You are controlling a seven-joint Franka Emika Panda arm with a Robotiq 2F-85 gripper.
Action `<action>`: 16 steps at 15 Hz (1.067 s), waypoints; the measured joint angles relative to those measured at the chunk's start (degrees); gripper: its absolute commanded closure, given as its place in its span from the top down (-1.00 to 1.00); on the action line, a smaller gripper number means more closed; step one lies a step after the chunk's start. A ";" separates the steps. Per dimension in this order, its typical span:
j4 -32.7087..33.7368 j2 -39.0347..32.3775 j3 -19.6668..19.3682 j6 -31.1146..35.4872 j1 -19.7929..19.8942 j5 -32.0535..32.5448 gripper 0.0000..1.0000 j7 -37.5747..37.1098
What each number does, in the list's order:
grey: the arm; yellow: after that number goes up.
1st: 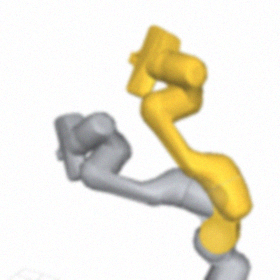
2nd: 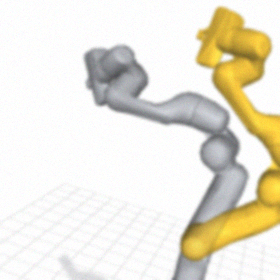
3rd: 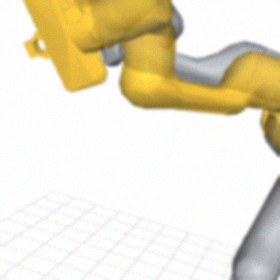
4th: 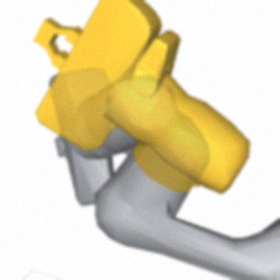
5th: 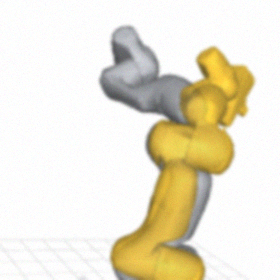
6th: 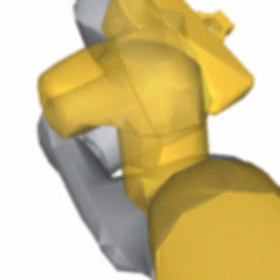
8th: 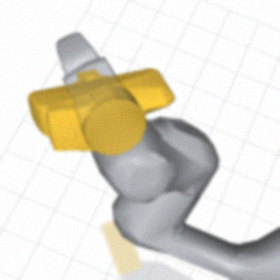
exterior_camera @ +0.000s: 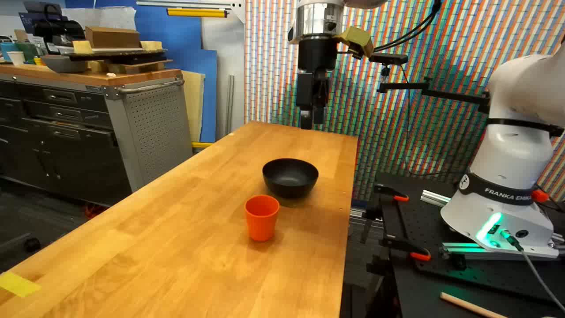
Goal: Put the orange cup in the black bowl.
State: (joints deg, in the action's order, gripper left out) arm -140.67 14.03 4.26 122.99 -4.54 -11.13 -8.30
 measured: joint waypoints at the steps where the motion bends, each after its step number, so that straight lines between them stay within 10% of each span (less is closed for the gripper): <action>1: 0.16 0.01 0.00 0.01 0.00 0.00 1.00 0.00; 16: 3.83 -17.45 1.70 8.32 -0.49 1.73 1.00 -3.86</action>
State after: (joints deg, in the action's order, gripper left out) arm -136.84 -3.42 5.96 131.31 -5.04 -9.40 -12.16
